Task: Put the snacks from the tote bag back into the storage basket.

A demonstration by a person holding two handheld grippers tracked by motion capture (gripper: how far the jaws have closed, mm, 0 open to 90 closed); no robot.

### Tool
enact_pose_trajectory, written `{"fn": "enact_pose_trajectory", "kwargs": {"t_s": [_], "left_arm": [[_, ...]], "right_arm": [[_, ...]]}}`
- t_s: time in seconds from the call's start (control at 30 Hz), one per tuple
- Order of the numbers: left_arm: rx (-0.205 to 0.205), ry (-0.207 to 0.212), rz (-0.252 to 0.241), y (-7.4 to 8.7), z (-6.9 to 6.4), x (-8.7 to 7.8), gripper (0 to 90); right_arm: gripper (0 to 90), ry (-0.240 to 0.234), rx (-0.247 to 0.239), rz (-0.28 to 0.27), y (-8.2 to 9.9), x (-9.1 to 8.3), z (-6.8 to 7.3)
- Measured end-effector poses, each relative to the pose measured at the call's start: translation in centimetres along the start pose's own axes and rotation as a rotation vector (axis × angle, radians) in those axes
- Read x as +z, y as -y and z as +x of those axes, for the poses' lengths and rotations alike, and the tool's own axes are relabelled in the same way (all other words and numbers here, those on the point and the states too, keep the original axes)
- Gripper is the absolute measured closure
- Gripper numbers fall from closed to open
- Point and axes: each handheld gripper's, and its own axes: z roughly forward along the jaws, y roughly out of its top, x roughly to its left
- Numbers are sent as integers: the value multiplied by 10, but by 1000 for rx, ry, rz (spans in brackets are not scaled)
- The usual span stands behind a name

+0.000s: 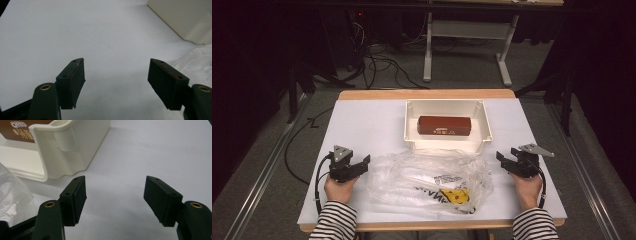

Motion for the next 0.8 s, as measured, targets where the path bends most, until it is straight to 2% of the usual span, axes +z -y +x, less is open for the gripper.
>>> {"fn": "enact_pose_trajectory", "kwargs": {"t_s": [0.17, 0.5, 0.67, 0.8], "left_arm": [[25, -11, 11, 1, -1, 4, 300], [36, -19, 31, 4, 0, 9, 291], [15, -13, -4, 6, 2, 6, 297], [14, -8, 1, 6, 3, 7, 299]], "right_arm": [[363, 10, -5, 11, 0, 2, 1], [367, 22, -41, 36, 0, 5, 5], [351, 28, -76, 51, 1, 6, 8], [349, 39, -83, 63, 1, 8, 10]]}}
